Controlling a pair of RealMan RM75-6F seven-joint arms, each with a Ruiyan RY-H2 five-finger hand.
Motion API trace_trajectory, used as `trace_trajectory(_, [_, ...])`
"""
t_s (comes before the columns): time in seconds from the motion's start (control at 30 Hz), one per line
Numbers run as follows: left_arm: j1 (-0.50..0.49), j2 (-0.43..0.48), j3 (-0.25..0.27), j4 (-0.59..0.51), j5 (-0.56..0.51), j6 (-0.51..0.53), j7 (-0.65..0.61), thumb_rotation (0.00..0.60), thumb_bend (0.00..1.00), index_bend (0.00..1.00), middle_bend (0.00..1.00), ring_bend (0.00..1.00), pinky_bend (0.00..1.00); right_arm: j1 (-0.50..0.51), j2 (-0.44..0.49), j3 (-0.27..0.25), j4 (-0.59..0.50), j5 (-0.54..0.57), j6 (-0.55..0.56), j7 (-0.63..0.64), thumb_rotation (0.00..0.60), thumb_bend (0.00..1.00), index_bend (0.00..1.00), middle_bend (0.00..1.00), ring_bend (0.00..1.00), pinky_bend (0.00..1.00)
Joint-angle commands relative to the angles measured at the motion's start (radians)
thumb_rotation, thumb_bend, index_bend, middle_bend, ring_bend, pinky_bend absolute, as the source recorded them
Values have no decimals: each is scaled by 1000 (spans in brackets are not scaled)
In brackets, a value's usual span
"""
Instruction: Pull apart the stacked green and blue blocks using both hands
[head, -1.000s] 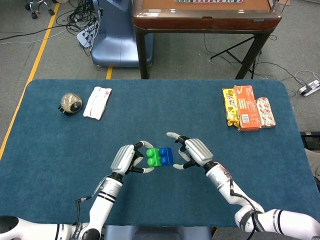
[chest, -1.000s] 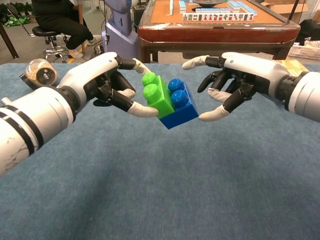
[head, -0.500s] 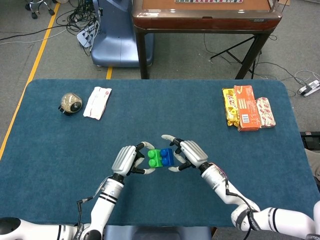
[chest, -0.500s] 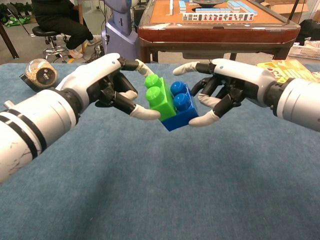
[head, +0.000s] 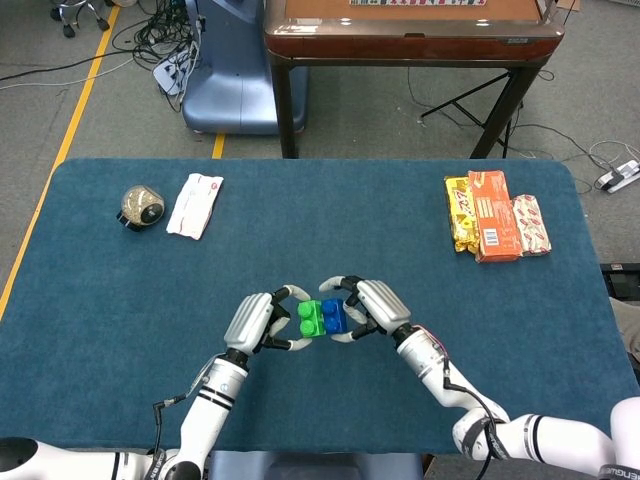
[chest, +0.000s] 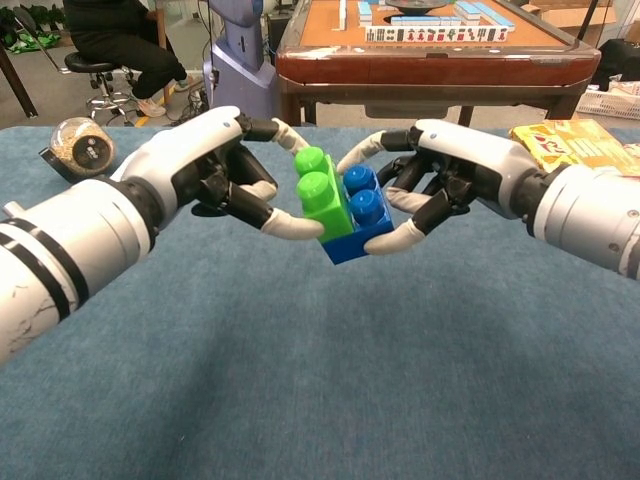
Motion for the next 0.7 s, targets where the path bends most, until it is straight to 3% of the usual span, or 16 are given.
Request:
trace_trajectory(0.03, [1, 3, -4, -6, -7, -10, -5, 600, 275, 581, 1000, 1000, 1000, -2, -7, 1, 6, -4, 8, 8, 600, 120, 518, 1000, 1000, 1000])
trace_trajectory(0.27, [4, 5, -4, -8, -17, -26, -11, 600, 274, 581, 1000, 1000, 1000, 2, -4, -9, 12, -4, 2, -13, 600, 310, 644, 1000, 1000, 1000])
trace_trajectory(0.7, [11, 18, -21, -27, -44, -44, -31, 600, 274, 583, 1000, 1000, 1000, 7, -5, -18, 14, 12, -4, -55, 600, 418, 696, 1000, 1000, 1000])
